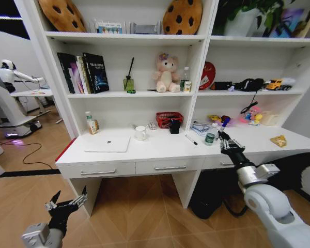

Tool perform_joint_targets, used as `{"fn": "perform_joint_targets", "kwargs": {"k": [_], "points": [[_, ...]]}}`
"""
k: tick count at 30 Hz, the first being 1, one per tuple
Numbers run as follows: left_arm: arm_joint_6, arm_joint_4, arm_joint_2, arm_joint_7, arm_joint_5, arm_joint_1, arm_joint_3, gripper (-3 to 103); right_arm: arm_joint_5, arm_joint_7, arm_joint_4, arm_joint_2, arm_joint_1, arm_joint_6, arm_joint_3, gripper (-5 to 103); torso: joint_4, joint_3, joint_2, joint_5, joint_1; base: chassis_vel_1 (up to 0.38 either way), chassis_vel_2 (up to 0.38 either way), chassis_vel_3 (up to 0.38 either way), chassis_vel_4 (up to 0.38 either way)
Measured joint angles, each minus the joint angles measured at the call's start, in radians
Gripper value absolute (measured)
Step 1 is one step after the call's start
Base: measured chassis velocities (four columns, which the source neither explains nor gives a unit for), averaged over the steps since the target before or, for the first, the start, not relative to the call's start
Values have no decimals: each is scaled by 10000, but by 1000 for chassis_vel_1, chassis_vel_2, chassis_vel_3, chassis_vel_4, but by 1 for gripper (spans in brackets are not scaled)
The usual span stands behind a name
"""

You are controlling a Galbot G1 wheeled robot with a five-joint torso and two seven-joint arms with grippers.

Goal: Organize the objects on the table.

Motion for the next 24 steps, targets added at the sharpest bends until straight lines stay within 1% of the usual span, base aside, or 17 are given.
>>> {"fn": "perform_joint_targets", "kwargs": {"k": [4, 10, 17, 24], "points": [[0, 0, 0, 0, 0, 0, 0, 100, -4, -24, 79, 3, -73, 135, 64, 9, -3, 95, 162, -1, 64, 0, 0, 0, 0], [0, 0, 0, -1, 0, 0, 0, 100, 11, -38, 144, 13, -171, 147, 111, 9, -1, 181, 319, 0, 137, 0, 0, 0, 0], [0, 0, 0, 0, 0, 0, 0, 100, 25, -76, 214, 90, -262, 160, 147, 9, -1, 389, 694, 0, 301, 0, 0, 0, 0], [0, 0, 0, 0, 0, 0, 0, 100, 12, -76, 214, 93, -280, 229, 209, 9, 2, 540, 966, 0, 421, 30, 28, 32, 28]]}}
